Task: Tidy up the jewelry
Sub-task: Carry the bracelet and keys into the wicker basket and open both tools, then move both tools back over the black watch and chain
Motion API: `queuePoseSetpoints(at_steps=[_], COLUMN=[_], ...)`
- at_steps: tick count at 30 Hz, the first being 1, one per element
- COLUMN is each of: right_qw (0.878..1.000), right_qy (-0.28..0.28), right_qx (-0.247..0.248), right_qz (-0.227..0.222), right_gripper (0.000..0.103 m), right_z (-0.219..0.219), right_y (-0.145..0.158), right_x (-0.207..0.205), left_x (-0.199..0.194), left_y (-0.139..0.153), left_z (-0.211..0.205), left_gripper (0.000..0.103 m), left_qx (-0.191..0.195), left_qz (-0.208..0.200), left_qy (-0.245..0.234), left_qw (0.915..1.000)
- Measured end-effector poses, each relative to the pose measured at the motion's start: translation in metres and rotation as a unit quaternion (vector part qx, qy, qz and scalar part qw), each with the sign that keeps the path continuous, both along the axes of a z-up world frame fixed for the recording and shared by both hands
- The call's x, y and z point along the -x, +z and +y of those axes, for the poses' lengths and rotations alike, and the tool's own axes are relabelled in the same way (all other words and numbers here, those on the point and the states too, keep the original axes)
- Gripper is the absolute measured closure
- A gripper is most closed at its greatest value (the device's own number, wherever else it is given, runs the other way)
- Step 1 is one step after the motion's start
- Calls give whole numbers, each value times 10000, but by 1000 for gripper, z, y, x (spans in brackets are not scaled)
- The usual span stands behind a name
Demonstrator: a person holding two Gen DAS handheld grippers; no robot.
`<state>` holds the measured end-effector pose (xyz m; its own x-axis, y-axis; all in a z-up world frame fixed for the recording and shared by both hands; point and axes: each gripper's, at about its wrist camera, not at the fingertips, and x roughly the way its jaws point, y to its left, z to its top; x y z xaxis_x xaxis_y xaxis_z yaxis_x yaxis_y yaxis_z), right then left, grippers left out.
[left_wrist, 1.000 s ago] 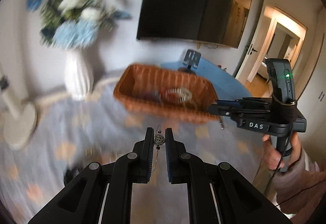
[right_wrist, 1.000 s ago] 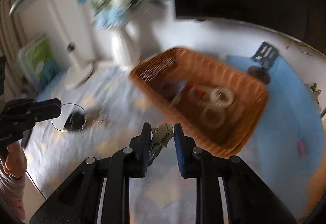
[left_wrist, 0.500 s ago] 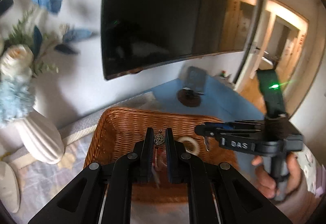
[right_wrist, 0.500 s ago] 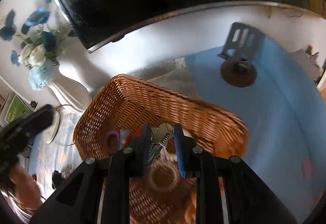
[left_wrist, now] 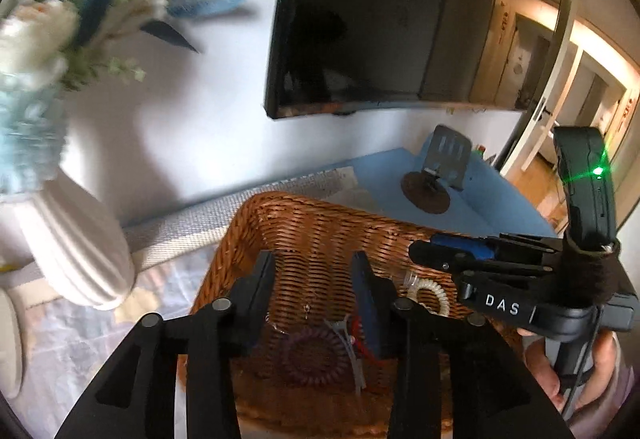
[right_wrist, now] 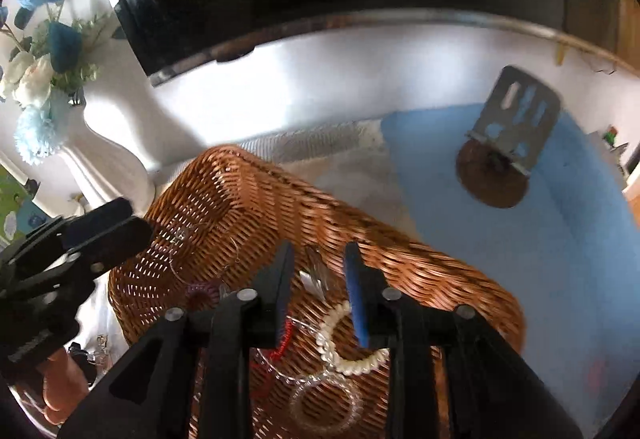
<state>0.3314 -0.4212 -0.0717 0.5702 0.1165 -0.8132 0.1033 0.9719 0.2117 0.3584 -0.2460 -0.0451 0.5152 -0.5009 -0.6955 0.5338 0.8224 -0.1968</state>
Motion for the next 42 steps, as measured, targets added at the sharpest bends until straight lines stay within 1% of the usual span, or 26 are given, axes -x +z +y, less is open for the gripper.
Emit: queuePoseSetpoints(at_steps=[3, 5, 8, 9, 10, 12, 13, 15, 17, 19, 20, 21, 22, 24, 25, 27, 30, 32, 37, 38, 39, 40, 41, 42], right_qw=[9996, 9991, 9976, 9968, 9957, 9930, 9912, 9886, 9868, 9852, 9845, 9840, 9835, 9822, 9816, 9818, 9821, 9832, 9844, 9840, 9837, 9809, 9772, 9738], right_qy=[100, 239, 482, 567, 685, 898, 1013, 1155, 1157, 1228, 1266, 1283, 1292, 1342, 1389, 1515, 1622, 1613, 1618, 1685, 1762, 1888, 2007, 2120], right_qx=[-227, -272, -243, -251, -256, -237, -204, -36, 69, 16, -69, -71, 45, 254, 380, 343, 208, 183, 90, 9, -194, -476, -677, -746], right_qz=[-100, -210, -436, -497, -578, -728, -825, -962, -1127, -1194, -1210, -1234, -1268, -1290, -1254, -1089, -933, -841, -683, -571, -305, -4, 173, 340], right_gripper=[67, 67, 65, 62, 56, 53, 53, 53, 53, 53, 53, 53, 53, 53, 53, 53, 53, 53, 53, 53, 53, 53, 53, 53], right_z=[7, 18, 42, 48, 58, 80, 94, 118, 136, 148, 154, 158, 166, 177, 185, 192, 194, 193, 192, 193, 193, 195, 196, 200], right_y=[13, 27, 48, 50, 57, 67, 70, 72, 71, 61, 51, 43, 30, 12, -2, -21, -33, -37, -44, -45, -48, -51, -52, -53], right_x=[18, 34, 66, 74, 85, 109, 122, 140, 155, 163, 166, 169, 172, 176, 175, 170, 164, 161, 158, 155, 148, 141, 136, 130], left_x=[18, 33, 69, 81, 91, 117, 129, 150, 174, 192, 200, 207, 214, 220, 222, 222, 220, 215, 195, 192, 188, 182, 176, 172], left_y=[24, 41, 72, 81, 88, 105, 113, 123, 131, 132, 131, 127, 120, 102, 89, 62, 25, 4, -41, -45, -50, -54, -56, -58], left_z=[16, 29, 61, 74, 84, 112, 125, 148, 173, 191, 201, 209, 218, 230, 235, 244, 249, 246, 234, 232, 229, 225, 223, 221], left_gripper=[60, 59, 55, 51, 45, 38, 38, 38, 38, 38, 38, 38, 38, 38, 38, 38, 38, 38, 38, 38, 38, 38, 38, 38], left_qx=[134, 173, 263, 310, 367, 472, 509, 579, 535, 472, 440, 416, 406, 369, 333, 244, 72, -80, -202, -218, -240, -257, -274, -305], left_qz=[-129, -282, -548, -619, -674, -827, -940, -1190, -1409, -1501, -1531, -1554, -1554, -1480, -1403, -1179, -816, -674, -176, -113, -41, 26, 50, 73], left_qy=[-22, 38, 177, 243, 290, 449, 536, 631, 764, 916, 1005, 1090, 1167, 1251, 1269, 1303, 1230, 1229, 1035, 995, 956, 903, 893, 907], left_qw=[9998, 9994, 9980, 9973, 9966, 9944, 9928, 9892, 9856, 9833, 9821, 9809, 9801, 9804, 9814, 9841, 9890, 9901, 9943, 9947, 9951, 9956, 9956, 9954])
